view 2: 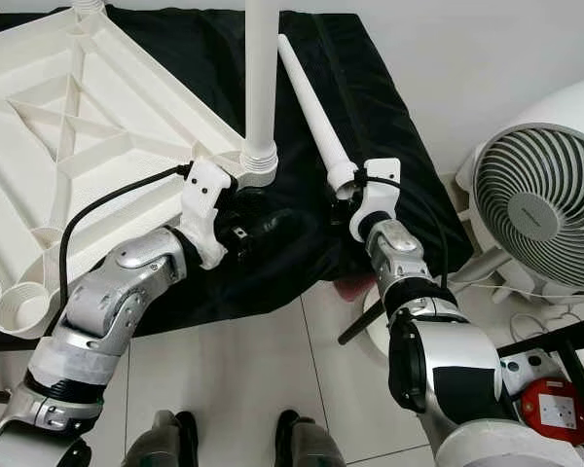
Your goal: Building children table
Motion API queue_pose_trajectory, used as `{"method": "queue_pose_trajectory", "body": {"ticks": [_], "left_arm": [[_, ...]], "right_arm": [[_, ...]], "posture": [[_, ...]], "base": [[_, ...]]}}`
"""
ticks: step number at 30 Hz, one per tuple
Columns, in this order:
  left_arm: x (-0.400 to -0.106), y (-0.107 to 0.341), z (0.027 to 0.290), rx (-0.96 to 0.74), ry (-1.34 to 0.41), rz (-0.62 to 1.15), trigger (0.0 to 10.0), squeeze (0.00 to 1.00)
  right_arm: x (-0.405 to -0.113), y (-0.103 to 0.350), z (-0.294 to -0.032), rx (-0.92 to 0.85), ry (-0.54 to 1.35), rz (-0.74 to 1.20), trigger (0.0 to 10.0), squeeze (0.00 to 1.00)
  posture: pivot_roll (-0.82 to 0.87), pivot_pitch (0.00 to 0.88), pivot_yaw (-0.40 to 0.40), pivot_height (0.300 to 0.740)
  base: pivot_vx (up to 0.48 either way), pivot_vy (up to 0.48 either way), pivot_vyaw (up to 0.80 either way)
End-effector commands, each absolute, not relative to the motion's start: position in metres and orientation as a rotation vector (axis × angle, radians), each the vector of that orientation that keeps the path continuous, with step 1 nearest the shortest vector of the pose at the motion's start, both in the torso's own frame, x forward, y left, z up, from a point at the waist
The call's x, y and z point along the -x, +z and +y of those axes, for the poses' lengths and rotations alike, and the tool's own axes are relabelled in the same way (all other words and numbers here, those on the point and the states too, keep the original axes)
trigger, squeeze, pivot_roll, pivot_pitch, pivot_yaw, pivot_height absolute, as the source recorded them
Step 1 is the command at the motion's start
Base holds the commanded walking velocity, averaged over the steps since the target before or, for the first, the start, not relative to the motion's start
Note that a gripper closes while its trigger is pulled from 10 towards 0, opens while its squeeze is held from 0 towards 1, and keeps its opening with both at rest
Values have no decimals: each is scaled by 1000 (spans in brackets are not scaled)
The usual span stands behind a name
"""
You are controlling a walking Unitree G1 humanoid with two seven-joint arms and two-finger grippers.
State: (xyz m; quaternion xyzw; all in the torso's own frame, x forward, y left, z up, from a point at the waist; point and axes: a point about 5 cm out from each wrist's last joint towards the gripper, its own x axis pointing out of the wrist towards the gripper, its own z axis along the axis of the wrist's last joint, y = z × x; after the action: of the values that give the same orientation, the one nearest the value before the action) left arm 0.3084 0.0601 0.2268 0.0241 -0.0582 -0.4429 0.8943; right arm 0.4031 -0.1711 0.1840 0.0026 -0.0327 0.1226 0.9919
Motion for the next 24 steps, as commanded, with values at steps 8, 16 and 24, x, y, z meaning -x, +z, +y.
{"method": "queue_pose_trajectory", "body": {"ticks": [8,16,24], "left_arm": [[-307,224,60,-55,-919,-114,10000,0],[-305,224,61,-56,-916,-114,10000,0],[-306,224,60,-69,-920,-123,10000,0]], "right_arm": [[-402,182,-170,41,258,-63,10000,0],[-402,177,-166,8,276,-29,0,0],[-400,178,-170,2,257,-75,0,0]], "posture": [[44,248,-87,740],[46,249,-88,740],[44,239,-87,740]], "base": [[0,0,0],[0,0,0],[0,0,0]]}}
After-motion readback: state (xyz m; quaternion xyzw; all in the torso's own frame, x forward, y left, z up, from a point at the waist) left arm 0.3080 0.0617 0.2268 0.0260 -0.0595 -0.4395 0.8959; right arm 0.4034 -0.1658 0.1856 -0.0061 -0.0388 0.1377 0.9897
